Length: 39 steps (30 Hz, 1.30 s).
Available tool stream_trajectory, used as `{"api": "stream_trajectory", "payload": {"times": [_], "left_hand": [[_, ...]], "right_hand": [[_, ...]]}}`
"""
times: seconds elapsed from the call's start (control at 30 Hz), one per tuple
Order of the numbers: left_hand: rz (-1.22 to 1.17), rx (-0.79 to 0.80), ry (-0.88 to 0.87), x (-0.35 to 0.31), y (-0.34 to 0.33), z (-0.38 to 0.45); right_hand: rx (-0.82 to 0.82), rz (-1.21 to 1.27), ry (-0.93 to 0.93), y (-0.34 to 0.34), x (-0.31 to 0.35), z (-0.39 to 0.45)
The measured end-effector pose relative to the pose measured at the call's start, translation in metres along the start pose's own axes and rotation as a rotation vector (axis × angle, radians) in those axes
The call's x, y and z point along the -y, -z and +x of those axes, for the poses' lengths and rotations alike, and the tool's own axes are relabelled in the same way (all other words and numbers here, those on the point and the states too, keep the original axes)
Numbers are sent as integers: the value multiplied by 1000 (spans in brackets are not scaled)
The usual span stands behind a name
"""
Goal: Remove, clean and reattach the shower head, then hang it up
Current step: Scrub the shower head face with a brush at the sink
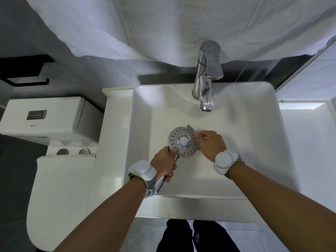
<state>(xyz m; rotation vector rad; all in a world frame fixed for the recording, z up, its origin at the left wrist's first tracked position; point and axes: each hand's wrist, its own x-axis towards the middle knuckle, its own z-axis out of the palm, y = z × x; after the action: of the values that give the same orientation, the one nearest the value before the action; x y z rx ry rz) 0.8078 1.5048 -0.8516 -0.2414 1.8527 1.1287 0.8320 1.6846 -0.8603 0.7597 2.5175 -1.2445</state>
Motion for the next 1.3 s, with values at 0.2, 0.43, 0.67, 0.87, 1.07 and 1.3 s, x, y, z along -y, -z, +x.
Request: {"api": "stream_trajectory", "payload": {"times": [0.2,0.43,0.67,0.87,1.07,1.3], "left_hand": [[144,-17,-23,-1,-4,2],[-20,-83,-21,3,-5,6],[-212,-90,74,8,-2,5],[-453,-36,194,3,-4,13],[-559,22,282,-8,-9,13],[-529,-1,281,-7,-7,13]], "right_hand": [[24,30,-44,-2,11,-6],[48,-41,-4,-17,3,-18],[-182,-114,-341,18,-49,15],[58,-47,-291,-8,-50,-7],[108,-116,54,-28,-14,-30],[100,-325,202,-20,-12,-22]]}}
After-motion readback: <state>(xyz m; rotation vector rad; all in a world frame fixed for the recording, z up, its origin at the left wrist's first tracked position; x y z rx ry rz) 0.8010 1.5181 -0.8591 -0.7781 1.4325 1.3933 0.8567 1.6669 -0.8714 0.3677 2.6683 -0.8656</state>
